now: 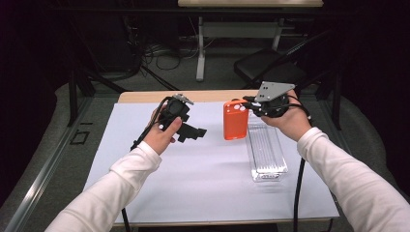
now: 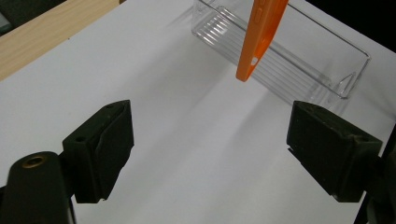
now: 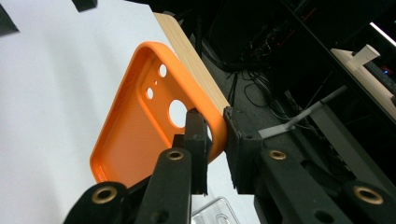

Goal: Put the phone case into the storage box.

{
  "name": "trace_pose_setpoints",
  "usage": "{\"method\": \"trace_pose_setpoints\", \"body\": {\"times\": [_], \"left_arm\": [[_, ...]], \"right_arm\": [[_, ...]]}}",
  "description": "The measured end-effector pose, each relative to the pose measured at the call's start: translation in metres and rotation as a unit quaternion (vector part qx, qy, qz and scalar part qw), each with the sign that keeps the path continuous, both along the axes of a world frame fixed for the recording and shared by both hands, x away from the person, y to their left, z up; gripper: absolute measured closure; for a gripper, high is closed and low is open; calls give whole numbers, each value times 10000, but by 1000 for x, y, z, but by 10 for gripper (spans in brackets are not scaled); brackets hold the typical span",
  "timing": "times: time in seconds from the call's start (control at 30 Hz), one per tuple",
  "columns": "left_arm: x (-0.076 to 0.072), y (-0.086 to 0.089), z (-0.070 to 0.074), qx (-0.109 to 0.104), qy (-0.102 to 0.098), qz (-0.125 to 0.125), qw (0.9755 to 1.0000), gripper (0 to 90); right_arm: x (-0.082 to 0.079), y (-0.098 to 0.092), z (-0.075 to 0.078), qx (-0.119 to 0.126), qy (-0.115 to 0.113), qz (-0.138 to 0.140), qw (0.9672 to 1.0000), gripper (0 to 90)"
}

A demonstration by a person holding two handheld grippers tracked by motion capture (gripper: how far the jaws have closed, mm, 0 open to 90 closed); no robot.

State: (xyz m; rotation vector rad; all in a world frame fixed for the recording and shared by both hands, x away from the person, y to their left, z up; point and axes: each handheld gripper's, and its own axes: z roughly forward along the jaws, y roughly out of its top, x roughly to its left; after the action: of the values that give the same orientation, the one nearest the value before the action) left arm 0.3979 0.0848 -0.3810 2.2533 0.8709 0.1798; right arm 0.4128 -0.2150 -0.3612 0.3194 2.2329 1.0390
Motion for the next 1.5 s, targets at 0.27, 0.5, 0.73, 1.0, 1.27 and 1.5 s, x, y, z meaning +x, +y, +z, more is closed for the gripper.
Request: {"method": "trace_pose_setpoints", "body": {"times": [0.27, 0.5, 0.73, 1.0, 1.27, 1.5], "left_arm": [[-4, 7, -1, -12, 5, -29, 10000, 107], [-6, 11, -3, -45, 54, -35, 10000, 99], [-7, 14, -4, -173, 110, -40, 9998, 98], [-7, 17, -4, -185, 117, -45, 9997, 98], [-7, 21, -3, -189, 109, -10, 9998, 98], [-6, 23, -3, -191, 126, 10, 9997, 98]], "right_arm": [[5, -10, 1, -35, -79, -97, 9999, 800], [11, -23, 0, -49, -126, -292, 9995, 800], [20, -39, -5, -68, -151, -444, 9989, 800], [29, -56, -6, -54, -206, -670, 9975, 800], [36, -67, -10, -70, -216, -838, 9962, 800], [42, -73, -15, -96, -261, -903, 9955, 800]]}}
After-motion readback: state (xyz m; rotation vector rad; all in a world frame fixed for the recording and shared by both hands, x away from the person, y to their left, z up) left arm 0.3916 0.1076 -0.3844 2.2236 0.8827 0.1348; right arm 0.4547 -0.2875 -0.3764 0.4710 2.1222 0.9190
